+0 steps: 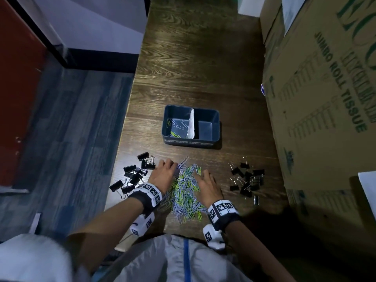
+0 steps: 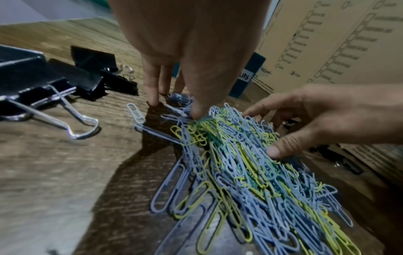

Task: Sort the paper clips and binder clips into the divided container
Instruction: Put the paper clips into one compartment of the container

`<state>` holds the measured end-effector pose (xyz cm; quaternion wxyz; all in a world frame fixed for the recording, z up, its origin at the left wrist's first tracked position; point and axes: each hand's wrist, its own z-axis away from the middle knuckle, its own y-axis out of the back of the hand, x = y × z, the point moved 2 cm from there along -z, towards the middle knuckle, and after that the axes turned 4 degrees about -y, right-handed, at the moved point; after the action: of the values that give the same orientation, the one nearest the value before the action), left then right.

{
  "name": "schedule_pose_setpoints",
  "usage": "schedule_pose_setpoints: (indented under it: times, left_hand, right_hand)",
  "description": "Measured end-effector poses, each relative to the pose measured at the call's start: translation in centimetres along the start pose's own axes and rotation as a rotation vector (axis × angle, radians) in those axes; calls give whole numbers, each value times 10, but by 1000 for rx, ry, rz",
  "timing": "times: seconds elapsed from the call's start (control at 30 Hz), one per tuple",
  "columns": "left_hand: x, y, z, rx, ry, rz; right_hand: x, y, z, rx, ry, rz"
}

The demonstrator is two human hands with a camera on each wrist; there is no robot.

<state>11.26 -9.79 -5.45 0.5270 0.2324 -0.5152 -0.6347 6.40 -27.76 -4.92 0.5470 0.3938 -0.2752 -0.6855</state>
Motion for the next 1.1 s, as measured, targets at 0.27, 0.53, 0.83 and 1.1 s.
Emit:
schedule_pose_setpoints:
  times: [0.27,0.53,0.83,1.1]
  left_hand:
    - [-9,13,-3,9,-2,236]
    - [-7,100,5,209,-81,442]
    - [-1,213,-15,506,-65,428]
    - [-14,178,-52,401,-22,409]
  right_hand:
    - [1,22,1,34,-37,-155]
    - [14,38,5,83,-80,-238]
    - [18,68,12,110,-15,-341]
    - [-9,142,27,153,60,-424]
